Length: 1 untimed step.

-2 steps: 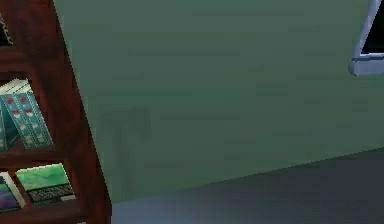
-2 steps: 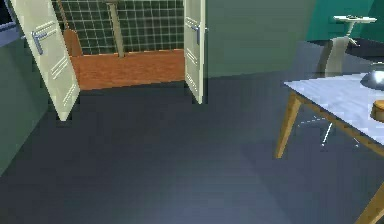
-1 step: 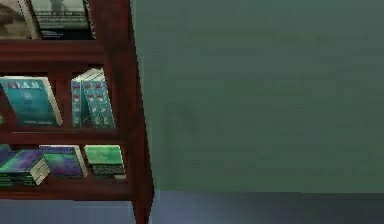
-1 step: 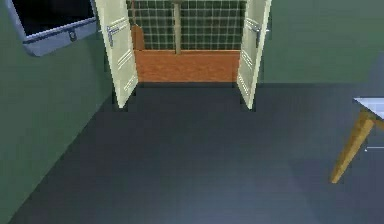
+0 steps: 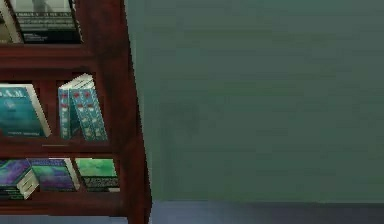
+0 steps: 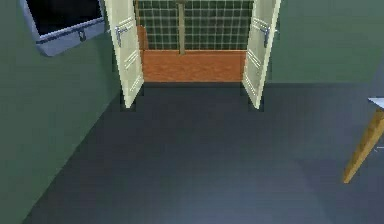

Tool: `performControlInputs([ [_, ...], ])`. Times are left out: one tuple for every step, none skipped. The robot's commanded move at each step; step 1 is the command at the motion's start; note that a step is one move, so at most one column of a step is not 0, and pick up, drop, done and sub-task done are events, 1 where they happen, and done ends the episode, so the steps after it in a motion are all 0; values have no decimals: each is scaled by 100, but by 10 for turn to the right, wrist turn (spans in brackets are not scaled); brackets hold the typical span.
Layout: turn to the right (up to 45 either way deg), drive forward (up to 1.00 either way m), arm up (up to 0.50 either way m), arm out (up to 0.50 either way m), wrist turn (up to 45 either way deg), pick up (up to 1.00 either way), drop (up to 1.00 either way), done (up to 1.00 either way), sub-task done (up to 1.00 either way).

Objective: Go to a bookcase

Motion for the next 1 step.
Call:
performControlInputs([
  [-390, 0, 0, 0, 0, 0, 0, 0, 0],
])
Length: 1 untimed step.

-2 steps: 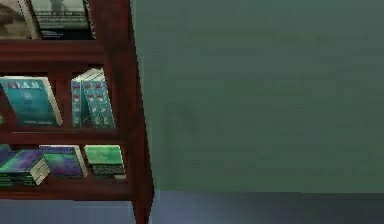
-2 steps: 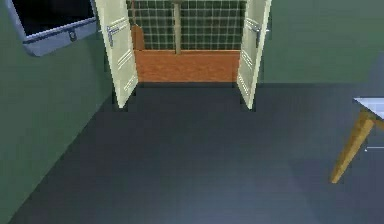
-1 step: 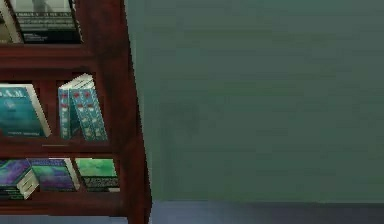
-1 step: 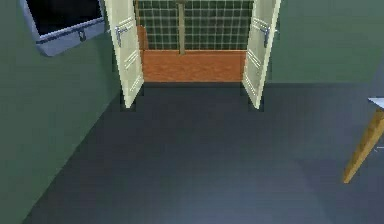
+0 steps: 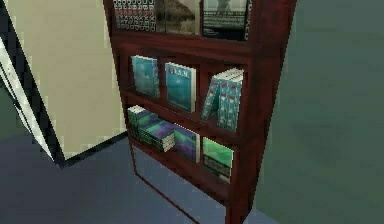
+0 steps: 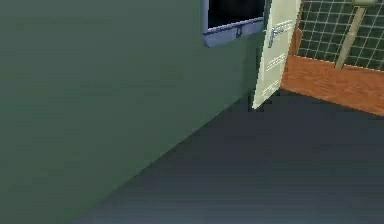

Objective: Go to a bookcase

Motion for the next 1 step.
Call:
performControlInputs([
  [0, 0, 0, 0, 0, 0, 0, 100, 0],
])
